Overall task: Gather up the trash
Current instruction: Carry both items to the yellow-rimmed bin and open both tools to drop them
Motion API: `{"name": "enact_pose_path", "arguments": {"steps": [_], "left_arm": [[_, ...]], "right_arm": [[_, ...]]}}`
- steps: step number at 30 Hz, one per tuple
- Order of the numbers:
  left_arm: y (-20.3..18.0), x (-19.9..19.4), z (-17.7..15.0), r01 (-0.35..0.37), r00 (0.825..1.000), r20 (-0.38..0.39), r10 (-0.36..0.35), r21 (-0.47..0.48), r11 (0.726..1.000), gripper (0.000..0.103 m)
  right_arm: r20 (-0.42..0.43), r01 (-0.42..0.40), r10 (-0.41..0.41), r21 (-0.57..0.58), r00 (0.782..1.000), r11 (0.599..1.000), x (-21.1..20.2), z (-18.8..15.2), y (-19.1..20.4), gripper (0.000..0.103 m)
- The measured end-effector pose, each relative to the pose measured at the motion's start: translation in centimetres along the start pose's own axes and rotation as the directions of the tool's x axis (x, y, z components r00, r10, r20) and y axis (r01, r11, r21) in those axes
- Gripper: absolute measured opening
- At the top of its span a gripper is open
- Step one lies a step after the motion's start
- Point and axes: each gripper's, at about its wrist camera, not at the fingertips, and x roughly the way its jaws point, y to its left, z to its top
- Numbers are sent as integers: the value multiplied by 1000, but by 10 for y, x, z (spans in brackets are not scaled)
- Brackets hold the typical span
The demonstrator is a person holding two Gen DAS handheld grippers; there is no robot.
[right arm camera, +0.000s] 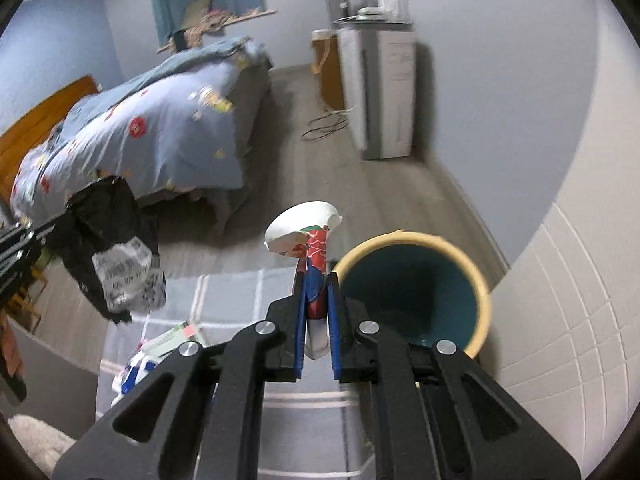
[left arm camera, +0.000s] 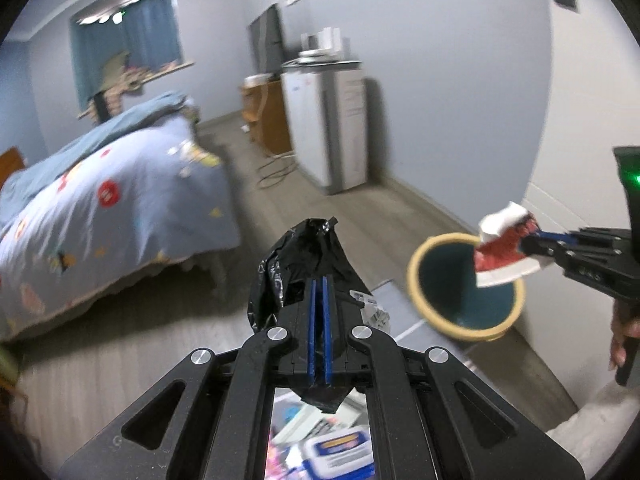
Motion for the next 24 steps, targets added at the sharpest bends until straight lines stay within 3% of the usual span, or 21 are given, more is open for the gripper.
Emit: {"name": "enact_pose_path", "arguments": {"steps": [10,19,24], "left_arm": [[-71,45,18,137,990,-46,-135,56,989,4],[-119,99,19,210,972,-116,-203,50,976,4],[-136,130,19,206,969,-150,-196,57,977,4]], "right_arm": [[-36,31,-25,180,999,983,32,0,-85,9],[-99,62,-45,183,994,981,73,-7,-111,9],[-148,90,-60,208,987,974,88,-15,-120,9]]}}
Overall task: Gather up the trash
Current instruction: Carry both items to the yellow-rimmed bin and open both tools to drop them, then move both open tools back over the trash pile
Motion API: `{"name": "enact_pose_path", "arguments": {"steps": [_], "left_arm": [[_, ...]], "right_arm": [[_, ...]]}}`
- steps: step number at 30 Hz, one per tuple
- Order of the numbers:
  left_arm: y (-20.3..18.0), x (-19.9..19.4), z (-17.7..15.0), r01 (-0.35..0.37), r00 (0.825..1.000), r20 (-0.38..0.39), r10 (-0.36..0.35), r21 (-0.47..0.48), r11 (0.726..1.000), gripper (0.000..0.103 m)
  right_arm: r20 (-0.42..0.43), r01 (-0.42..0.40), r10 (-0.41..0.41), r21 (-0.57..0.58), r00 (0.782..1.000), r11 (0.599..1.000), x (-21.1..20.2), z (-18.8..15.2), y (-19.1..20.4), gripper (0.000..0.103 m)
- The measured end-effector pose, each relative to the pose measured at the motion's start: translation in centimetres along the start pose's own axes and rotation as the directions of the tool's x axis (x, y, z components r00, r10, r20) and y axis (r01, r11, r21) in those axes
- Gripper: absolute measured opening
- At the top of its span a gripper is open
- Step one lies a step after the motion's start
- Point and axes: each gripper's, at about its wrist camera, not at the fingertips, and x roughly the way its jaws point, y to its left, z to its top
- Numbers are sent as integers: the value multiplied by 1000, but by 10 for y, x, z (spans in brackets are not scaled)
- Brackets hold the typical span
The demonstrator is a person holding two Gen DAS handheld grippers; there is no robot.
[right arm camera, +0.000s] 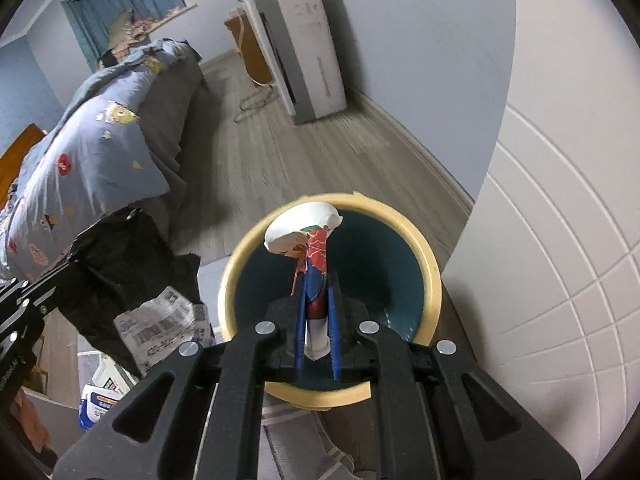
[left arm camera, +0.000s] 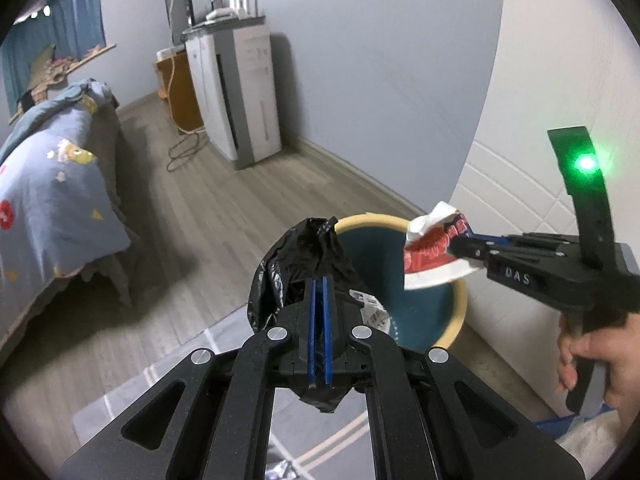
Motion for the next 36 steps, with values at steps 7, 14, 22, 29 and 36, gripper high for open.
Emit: {"name": "enact_pose_path", "arguments": {"steps": [7,14,22,29,36], "left_arm": [[-1,42,-5,42,999,-25,-45,-92,995,4],[-3,48,0,49,999,14,-48,-73,996,4],[11,43,-2,33,999,24,-30,-94,995,43],[22,23,-16,-25,998,59,31,-89,996,88],[43,-7,-35,-94,992,71,104,-133,987,95]], "right_arm": [[-59,52,-53,-4,997,999,17,-6,-3,9],[-17,57,-57,-12,998,998,12,-3,-1,11],[-3,64,-64,-15,998,998,9,-2,2,45],[23,66,-66,-31,998,997,1,0,13,82],[58,50,-45,-83,997,995,-17,1,39,95]]}}
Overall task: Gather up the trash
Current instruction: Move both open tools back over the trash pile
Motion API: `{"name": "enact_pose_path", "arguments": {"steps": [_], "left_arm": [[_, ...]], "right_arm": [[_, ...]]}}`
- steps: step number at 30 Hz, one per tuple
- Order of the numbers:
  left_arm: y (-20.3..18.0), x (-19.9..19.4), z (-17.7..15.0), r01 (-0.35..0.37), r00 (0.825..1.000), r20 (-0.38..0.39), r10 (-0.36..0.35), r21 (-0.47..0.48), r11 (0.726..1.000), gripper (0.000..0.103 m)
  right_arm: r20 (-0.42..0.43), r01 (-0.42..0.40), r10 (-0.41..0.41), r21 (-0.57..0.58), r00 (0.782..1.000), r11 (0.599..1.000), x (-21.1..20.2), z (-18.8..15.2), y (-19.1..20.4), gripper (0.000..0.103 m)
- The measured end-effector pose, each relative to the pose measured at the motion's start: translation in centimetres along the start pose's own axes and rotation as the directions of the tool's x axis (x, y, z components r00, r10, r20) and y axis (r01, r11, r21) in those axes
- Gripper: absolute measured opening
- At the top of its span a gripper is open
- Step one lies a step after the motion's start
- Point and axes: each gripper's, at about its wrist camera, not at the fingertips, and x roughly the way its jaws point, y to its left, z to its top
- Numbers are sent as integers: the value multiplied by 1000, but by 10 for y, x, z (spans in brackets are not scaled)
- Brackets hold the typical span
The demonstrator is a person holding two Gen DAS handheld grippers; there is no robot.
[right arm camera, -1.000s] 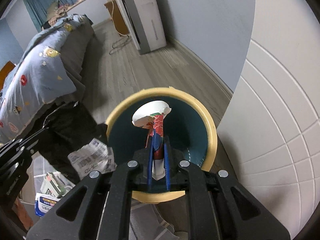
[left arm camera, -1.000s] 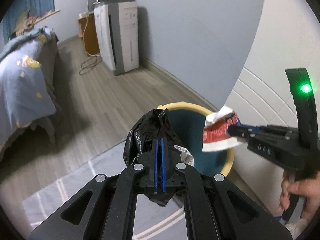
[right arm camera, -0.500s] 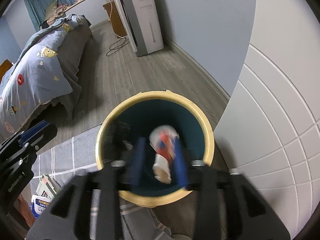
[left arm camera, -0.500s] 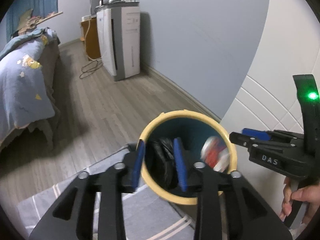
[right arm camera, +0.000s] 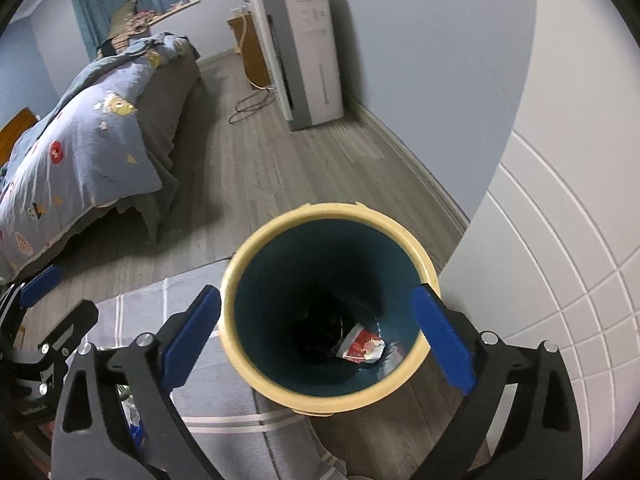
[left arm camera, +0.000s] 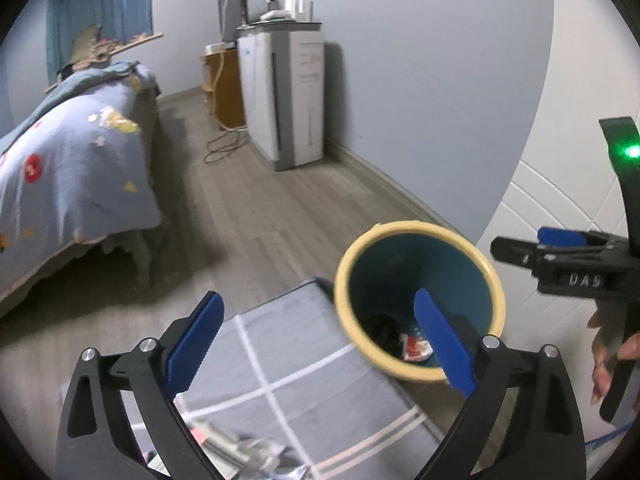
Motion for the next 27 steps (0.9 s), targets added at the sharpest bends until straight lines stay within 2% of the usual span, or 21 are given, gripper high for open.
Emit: {"name": "enact_pose_path", "arguments": {"steps": [3,8,11,15,18,23,27], "left_arm": [[14,-21,-7,-28,1000,14,28,-6,1000,96],[44,-61,-23,-68,997,40,70,-47,997,97],[65,-82,-33,-91,995,38,95,-87,992,97],[91,-103,-51,-142,989,26,146,-118,983,98],[113,-119,-69,-172,985,9,175,-150,974,98],[142,-139,-102,-219,975,-13,221,-194,956,98],[161,-150,-121,-221,974,-15,225,-258,940,98]], "right_arm": [[28,-46,46,-9,999,999,-17,0,19,96],[71,-55,61,-92,996,994,-41,-6,56,97],[61,-66,74,-117,995,991,-48,-12,74,97],[77,-118,125,-80,989,990,-62,-19,93,97],[92,-125,137,-124,986,984,-70,-27,116,98],[44,-157,169,-205,985,966,-63,-42,153,97],[-11,-173,175,-245,984,954,-50,-59,178,98]]}}
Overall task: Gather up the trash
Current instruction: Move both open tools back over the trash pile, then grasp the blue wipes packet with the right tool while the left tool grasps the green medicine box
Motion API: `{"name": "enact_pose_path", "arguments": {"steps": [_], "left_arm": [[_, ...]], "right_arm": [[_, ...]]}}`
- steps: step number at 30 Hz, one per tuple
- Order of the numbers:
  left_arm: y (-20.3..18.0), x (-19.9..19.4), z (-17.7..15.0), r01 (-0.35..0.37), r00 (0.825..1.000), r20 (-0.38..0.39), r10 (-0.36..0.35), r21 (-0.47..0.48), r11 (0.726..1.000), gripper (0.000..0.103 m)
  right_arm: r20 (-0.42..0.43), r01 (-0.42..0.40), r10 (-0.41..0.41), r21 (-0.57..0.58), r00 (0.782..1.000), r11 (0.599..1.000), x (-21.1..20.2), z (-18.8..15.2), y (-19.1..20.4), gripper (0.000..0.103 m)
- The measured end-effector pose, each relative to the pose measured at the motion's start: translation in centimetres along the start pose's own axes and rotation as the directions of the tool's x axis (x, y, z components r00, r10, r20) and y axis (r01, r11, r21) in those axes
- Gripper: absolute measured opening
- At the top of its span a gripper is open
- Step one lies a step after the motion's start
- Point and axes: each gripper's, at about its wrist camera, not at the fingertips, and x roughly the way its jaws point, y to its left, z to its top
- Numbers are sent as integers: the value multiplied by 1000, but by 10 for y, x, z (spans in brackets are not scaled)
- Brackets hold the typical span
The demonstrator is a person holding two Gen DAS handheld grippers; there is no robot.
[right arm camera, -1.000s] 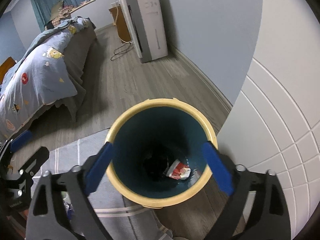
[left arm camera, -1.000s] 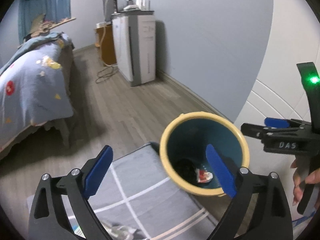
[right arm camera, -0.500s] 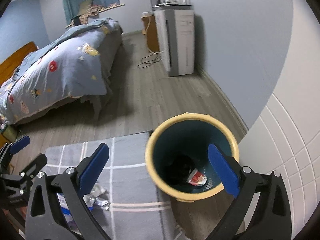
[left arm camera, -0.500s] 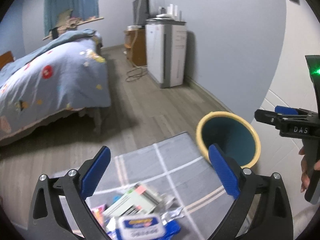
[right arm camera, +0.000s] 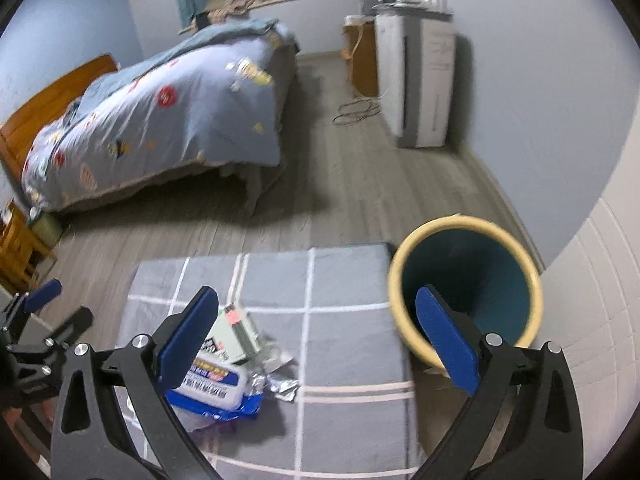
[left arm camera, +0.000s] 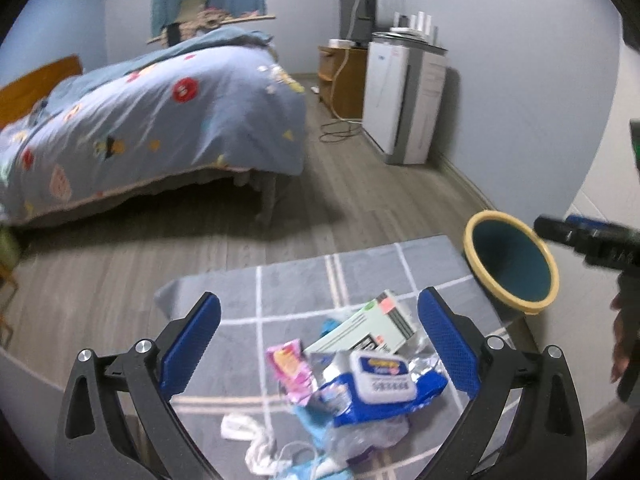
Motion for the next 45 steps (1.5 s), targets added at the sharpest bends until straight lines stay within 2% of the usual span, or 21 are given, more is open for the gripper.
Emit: {"name": "enact_pose_path", "arguments": {"steps": [4,10,15,21,25,27,30,32,35,37,41,45], "left_arm": [[22,-7,-12,-43,999,14,43,-11,999,98],[47,5,-26,-80,996,-52,78,-28,996,98],[73,13,-32,-144,987,-76,140,-51,988,98],[110,18,-33,-170,983,-101,153,-180,969,98],[116,21,-34,-171,981,-120,150,-193,966,98],[118,23,-34,-159,983,-122,136,-205,966,98],[115,25,-31,-143,986,-118,120,-211,967,98],[110,26,-30,-134,987,-115,112,-199,971,98],[103,27,-29,-127,988,-113,108,-175,976,98],[103,28,-30,-128,987,-123,108,-175,976,98],[107,32,-32,-127,985,-141,100,-197,972,98],[104,37,-33,-122,983,-159,91,-196,973,98]], "right_arm": [[-67,-25,25,8,997,1000,23,-14,22,97],[-159,-46,50,26,986,999,55,-31,52,97],[-203,-88,70,-78,977,993,70,-48,94,97],[-275,-150,80,-246,958,958,83,-78,148,97],[-334,-171,87,-229,938,958,84,-101,153,97],[-349,-161,66,-253,935,954,85,-108,153,95],[-343,-129,15,-311,939,942,86,-112,153,89],[-351,-129,11,-315,936,940,90,-114,152,80],[-348,-142,21,-326,937,935,96,-113,153,57],[-327,-132,11,-351,945,927,95,-110,155,30],[-289,-130,26,-345,957,930,79,-99,150,15],[-280,-139,59,-276,958,951,65,-76,128,8]]}}
